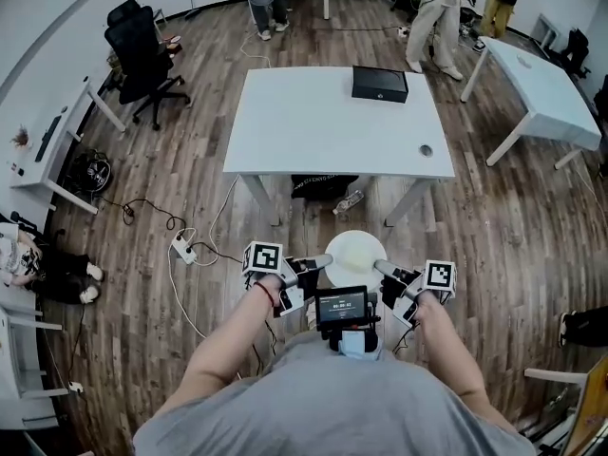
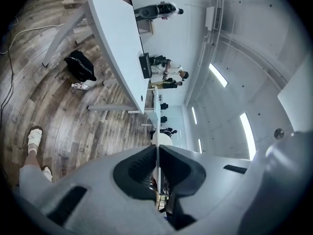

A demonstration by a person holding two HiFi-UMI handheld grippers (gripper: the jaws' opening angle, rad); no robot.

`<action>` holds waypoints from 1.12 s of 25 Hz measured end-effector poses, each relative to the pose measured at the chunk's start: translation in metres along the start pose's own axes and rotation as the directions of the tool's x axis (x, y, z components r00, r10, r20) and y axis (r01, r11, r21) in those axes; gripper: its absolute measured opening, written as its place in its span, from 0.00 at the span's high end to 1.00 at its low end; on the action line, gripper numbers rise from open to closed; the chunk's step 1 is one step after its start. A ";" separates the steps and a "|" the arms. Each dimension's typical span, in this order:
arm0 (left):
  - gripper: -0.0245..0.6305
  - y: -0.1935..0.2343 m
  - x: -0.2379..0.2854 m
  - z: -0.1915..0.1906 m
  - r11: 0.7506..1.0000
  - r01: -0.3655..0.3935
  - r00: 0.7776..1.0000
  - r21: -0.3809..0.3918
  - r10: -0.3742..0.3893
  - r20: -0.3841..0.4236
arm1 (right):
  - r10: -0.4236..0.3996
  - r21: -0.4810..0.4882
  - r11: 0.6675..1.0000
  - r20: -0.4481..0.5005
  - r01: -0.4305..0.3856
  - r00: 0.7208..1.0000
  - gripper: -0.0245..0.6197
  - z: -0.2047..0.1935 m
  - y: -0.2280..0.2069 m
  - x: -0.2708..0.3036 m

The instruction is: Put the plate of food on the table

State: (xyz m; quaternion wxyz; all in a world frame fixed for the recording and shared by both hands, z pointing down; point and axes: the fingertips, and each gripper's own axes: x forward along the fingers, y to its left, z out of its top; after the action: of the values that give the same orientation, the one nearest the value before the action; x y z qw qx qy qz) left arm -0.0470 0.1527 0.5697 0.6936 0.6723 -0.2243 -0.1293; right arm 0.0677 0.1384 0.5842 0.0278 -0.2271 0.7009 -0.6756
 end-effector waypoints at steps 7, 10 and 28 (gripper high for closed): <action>0.92 -0.008 -0.003 0.083 0.999 0.008 1.000 0.031 -0.008 -0.024 | 0.007 -0.014 1.000 0.034 -0.007 0.999 0.90 0.052 0.018 0.060; 0.92 -0.009 0.002 0.110 0.999 0.006 0.999 0.034 -0.004 -0.036 | 0.006 -0.007 1.000 0.044 -0.005 0.999 0.90 0.072 0.021 0.077; 0.92 -0.001 0.110 0.287 1.000 -0.018 0.998 0.004 0.018 -0.058 | 0.017 0.021 1.000 0.022 -0.018 1.000 0.90 0.262 0.006 0.152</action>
State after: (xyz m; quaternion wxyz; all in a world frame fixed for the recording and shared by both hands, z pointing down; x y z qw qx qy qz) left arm -0.0908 -0.1508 0.5828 0.6998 0.6749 -0.2101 -0.1030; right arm 0.0203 -0.1610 0.5971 0.0440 -0.2280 0.6952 -0.6802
